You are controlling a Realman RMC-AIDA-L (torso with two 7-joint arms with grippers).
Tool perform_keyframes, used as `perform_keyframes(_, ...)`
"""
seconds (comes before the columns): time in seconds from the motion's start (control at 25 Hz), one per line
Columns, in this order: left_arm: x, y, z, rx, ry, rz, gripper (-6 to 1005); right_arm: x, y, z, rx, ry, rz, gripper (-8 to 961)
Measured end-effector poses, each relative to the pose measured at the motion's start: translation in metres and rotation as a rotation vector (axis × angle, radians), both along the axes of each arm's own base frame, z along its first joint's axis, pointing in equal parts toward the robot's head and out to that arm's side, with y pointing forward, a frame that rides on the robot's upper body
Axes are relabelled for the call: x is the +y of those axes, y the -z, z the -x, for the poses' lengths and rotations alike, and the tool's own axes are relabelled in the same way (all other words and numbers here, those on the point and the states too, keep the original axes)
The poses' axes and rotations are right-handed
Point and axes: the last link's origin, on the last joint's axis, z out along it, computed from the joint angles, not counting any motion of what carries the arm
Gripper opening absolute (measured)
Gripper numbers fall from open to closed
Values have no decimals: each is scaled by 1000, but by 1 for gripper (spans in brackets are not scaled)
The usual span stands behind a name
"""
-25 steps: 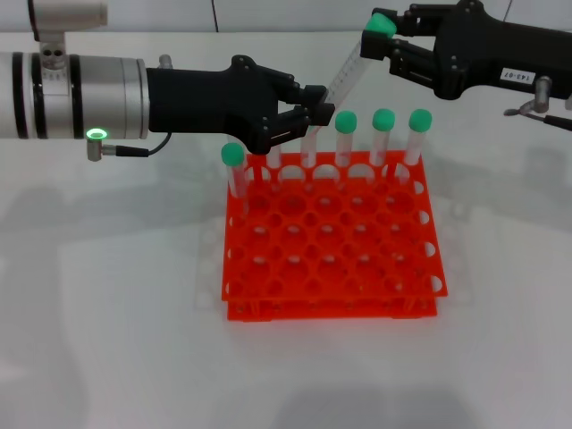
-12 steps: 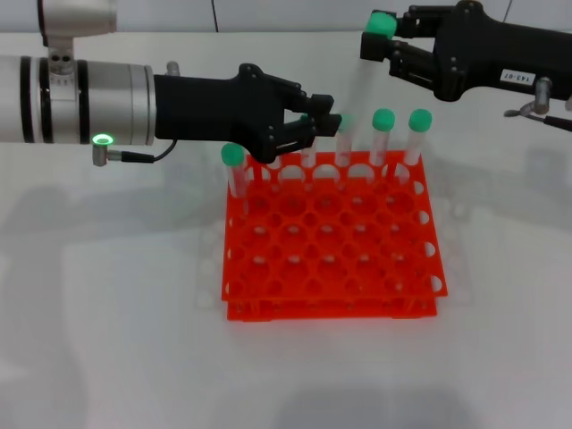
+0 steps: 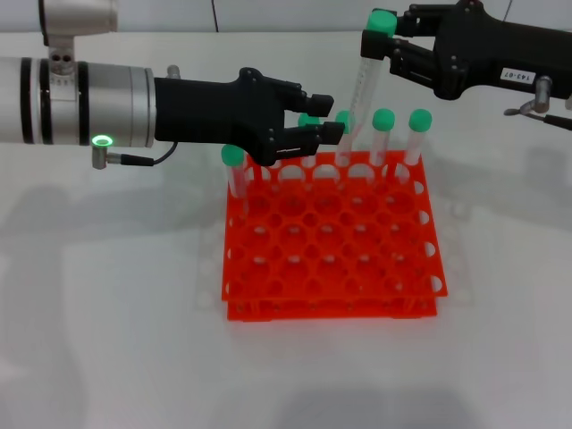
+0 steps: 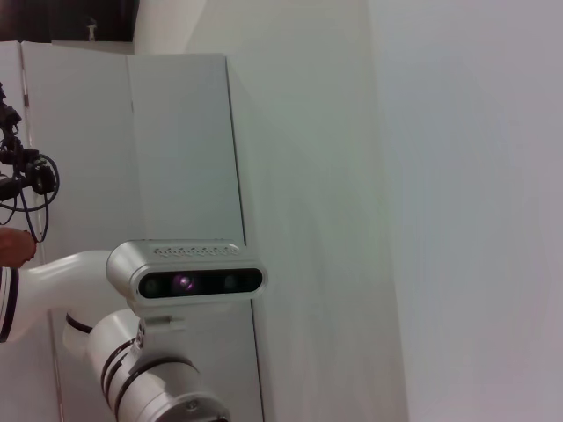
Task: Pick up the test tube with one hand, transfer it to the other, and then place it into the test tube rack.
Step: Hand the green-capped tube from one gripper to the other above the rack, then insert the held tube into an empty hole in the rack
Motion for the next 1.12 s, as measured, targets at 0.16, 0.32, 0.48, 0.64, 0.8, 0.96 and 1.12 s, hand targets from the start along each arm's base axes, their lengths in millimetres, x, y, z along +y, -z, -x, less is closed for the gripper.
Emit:
perform_keyframes(0.16,0,-1,-1,-6,-30,14,336,0,0,0,2,1,-2,264)
perform_keyframes(0.32,1,-3,-1,-12,-57,26,506,-1,-1,-2,3,6,-2,264)
perform_keyframes(0.48,-4,-12,2,-13,-71,28,664,-2,-1,-4,4,10,-2,264)
perform_keyframes(0.64,-11,-26,6,-25,-84,22,798,-2,-2,-6,5,15,-7,264)
perform_keyframes(0.8,-20,-41,11,-37,-113,14,892,-3,-1,-7,6,17,-8,264)
perform_keyframes(0.96,-33,-58,17,-36,-138,9,893,-5,1,-6,9,15,-1,264)
perform_keyframes(1.12,-47,-71,24,-28,-192,23,892,-9,2,-8,18,16,4,264)
